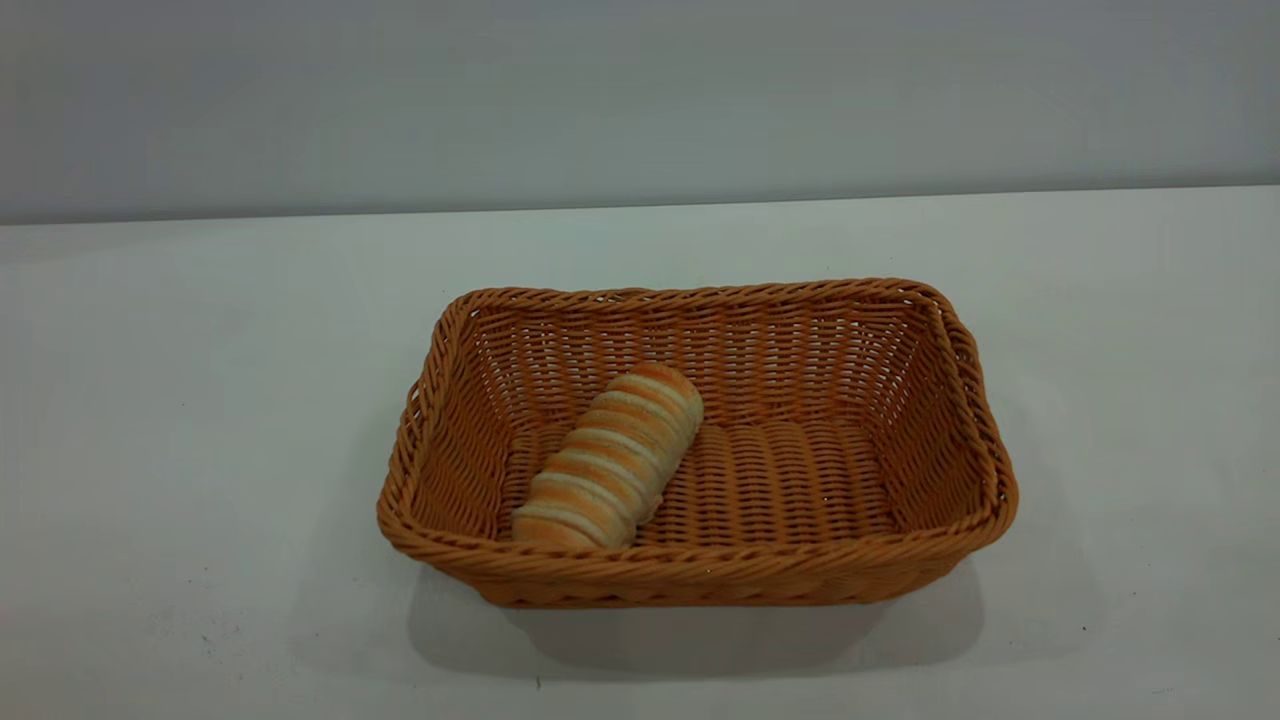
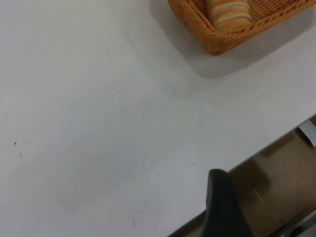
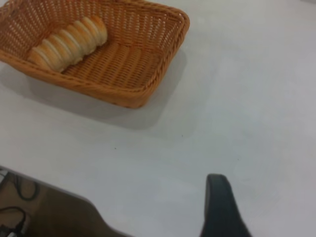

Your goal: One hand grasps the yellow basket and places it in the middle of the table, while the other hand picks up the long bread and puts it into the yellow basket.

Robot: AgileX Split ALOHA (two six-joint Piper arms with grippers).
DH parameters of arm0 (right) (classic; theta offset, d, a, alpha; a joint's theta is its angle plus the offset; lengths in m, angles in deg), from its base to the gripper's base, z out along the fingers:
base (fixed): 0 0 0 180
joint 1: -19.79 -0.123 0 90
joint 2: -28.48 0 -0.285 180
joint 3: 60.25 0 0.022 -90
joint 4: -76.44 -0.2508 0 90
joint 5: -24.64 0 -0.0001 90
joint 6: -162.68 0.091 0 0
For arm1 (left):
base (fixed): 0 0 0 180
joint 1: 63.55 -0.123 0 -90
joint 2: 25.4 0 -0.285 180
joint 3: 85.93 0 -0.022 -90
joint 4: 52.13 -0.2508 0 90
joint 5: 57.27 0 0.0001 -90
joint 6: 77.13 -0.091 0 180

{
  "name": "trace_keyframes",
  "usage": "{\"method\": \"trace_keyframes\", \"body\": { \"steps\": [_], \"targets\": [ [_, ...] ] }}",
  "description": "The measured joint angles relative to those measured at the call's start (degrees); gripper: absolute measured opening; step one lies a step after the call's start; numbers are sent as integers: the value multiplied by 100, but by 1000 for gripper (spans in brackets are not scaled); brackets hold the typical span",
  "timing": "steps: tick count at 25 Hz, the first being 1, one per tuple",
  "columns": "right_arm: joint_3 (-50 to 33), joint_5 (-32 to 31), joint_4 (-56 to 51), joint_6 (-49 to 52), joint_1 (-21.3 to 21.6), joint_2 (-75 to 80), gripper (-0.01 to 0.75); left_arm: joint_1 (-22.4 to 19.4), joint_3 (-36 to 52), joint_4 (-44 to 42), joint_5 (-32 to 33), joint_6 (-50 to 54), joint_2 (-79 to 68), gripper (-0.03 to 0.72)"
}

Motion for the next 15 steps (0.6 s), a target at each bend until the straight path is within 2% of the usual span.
{"method": "trace_keyframes", "body": {
  "steps": [13,15],
  "targets": [
    [-4,-7,-1,0,0,0,501,0,0,0,0,0,0,515],
    [-16,-12,-1,0,35,0,501,-141,0,0,0,-4,0,515]
  ]
}}
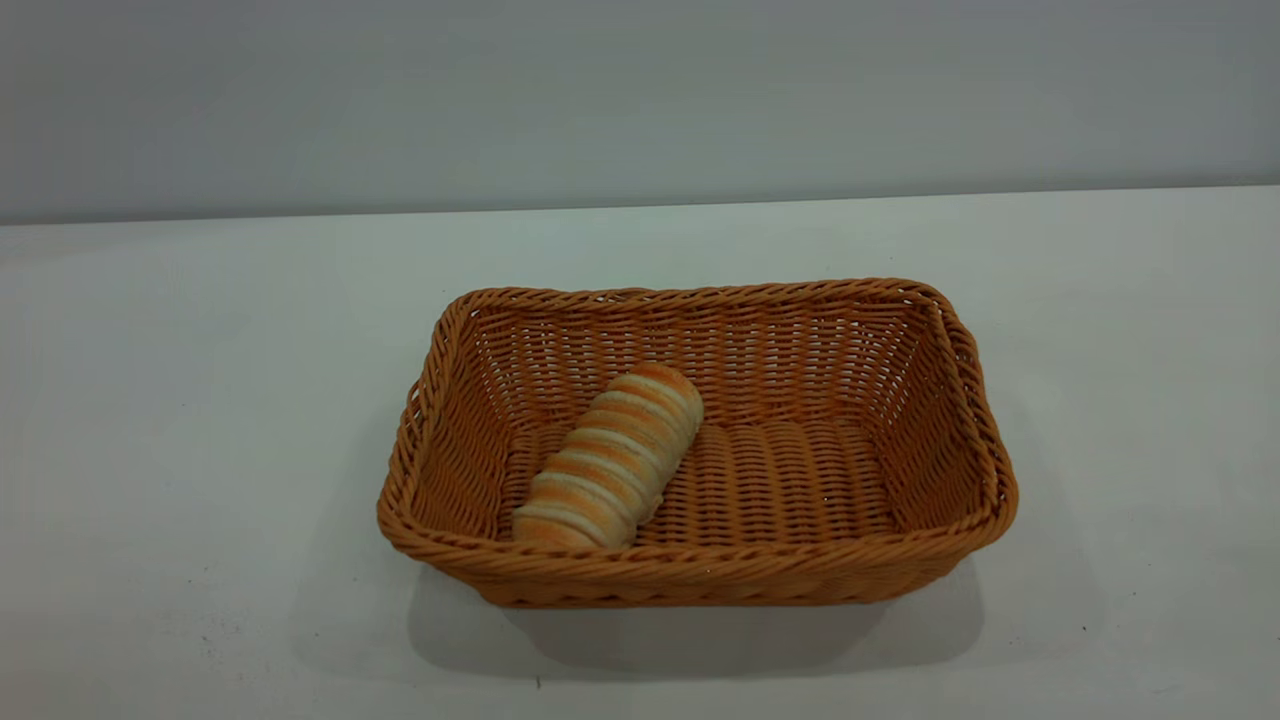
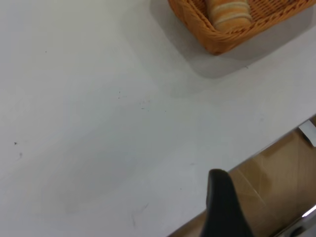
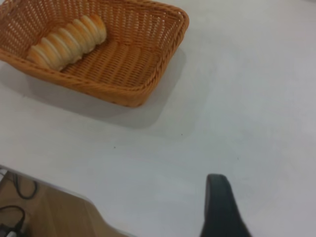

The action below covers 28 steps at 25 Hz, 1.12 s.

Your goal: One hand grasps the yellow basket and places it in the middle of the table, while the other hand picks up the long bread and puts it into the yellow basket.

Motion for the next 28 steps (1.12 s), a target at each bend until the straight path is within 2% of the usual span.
{"method": "trace_keyframes", "body": {
  "steps": [2,8,11,18,24,28],
  "targets": [
    [-13,0,0,0,210,0,501,-409,0,0,0,-9,0,515],
    [-19,-5,0,0,1333,0,501,-2090,0,0,-7,-16,303,515],
    [-19,-5,0,0,1626,0,501,-2713,0,0,1,-16,463,515],
    [-19,-5,0,0,1745,0,501,-3103,0,0,1,-16,486,515],
    [-19,-5,0,0,1737,0,501,-3108,0,0,1,-16,486,515],
    [-19,-5,-11,0,1583,0,501,-3108,0,0,1,-16,486,515]
  ]
}}
